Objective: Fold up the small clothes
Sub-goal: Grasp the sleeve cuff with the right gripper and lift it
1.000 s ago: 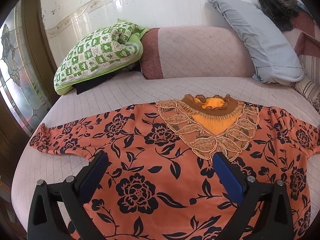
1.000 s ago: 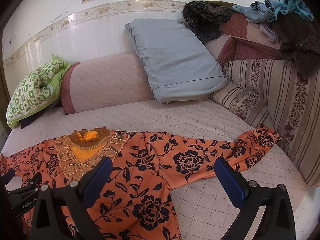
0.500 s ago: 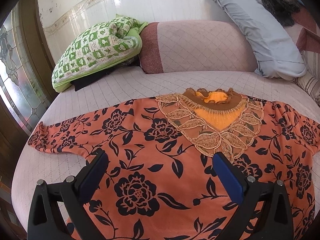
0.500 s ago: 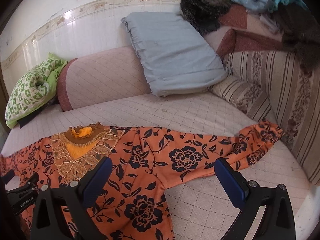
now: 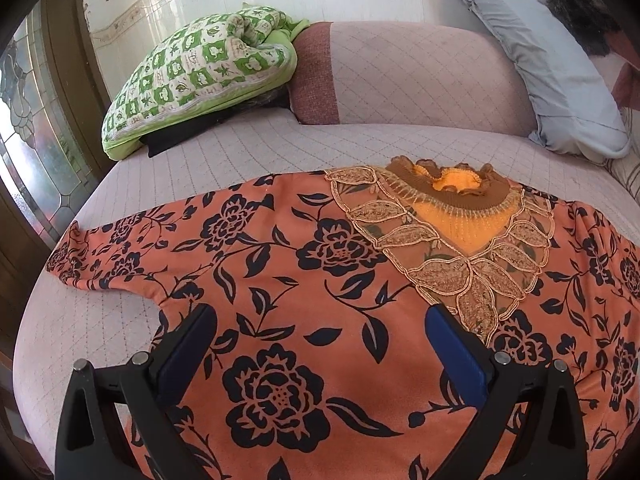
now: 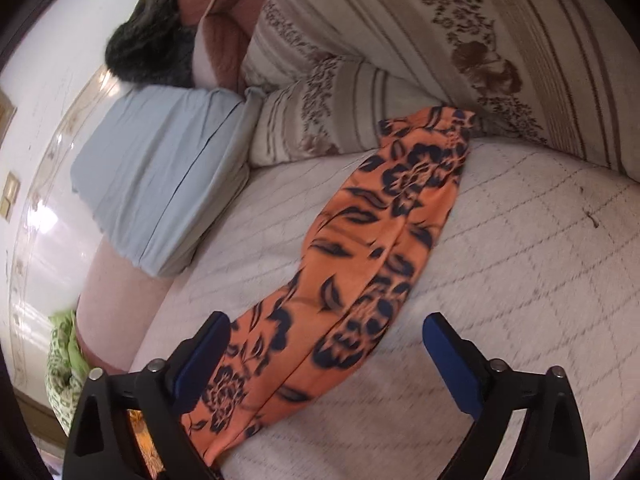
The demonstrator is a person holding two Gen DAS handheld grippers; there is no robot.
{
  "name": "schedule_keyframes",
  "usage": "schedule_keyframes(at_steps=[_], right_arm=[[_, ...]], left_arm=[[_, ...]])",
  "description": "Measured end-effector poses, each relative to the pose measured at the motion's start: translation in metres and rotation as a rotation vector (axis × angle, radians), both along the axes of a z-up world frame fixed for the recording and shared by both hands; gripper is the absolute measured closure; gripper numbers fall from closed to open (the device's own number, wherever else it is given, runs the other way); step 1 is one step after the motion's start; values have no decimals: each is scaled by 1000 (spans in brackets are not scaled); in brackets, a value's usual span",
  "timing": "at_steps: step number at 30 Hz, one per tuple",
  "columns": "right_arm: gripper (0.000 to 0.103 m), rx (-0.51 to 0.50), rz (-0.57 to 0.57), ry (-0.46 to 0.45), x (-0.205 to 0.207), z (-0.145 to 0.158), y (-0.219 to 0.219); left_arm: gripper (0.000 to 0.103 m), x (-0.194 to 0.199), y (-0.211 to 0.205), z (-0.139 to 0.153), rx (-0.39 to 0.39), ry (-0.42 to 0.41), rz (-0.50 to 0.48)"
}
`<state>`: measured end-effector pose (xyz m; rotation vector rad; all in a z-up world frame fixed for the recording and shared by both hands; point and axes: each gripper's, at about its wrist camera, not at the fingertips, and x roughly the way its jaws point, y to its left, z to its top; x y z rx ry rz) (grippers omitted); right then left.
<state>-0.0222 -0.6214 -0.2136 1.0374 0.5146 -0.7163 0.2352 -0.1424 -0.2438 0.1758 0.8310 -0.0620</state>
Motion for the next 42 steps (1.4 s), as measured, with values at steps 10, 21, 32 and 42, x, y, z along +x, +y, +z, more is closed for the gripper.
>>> schedule_keyframes(at_steps=[10,21,32,42], right_arm=[[26,77,-144,7,2,-24,-43],[70,56,-255,85,11,-42,-81],[94,81,-71,-383,29,13,-45],[94,-10,467,-472,158,105,136]], left_arm=[[0,7,0,-6,-6,11,-2],[0,8,-6,-11,17,16,-19],[0,3,7,6,-4,-25,15],[0,10,70,33,-66,-72,167]])
